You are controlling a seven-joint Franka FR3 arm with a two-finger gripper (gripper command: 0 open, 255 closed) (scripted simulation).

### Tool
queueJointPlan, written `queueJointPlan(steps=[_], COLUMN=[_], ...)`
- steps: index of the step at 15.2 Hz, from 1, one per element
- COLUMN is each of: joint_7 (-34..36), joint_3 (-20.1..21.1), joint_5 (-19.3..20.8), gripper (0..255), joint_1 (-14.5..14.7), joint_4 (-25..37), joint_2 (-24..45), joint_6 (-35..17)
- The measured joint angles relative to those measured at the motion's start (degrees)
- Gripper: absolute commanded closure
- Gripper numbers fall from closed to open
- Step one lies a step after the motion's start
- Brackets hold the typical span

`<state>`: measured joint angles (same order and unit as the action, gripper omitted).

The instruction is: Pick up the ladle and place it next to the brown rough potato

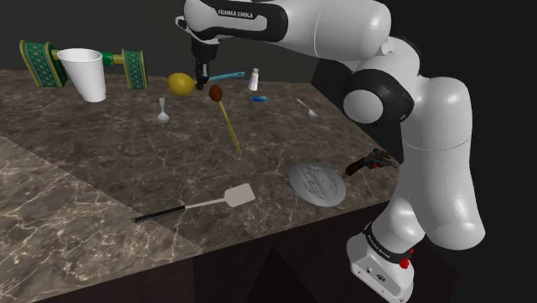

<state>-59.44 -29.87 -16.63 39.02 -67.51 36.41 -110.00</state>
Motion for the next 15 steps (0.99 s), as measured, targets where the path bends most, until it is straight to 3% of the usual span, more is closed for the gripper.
queueJointPlan(steps=[2, 3, 15], joint_7=[1.72, 2.27, 1.72], joint_3=[1.45, 1.94, 2.23], joint_5=[-1.62, -2.05, -2.54], gripper=[255, 255, 255], joint_1=[-3.46, -4.41, -2.1], joint_4=[13.41, 17.28, 8.14], joint_2=[7.47, 9.92, 10.38], joint_6=[5.41, 6.83, -2.21])
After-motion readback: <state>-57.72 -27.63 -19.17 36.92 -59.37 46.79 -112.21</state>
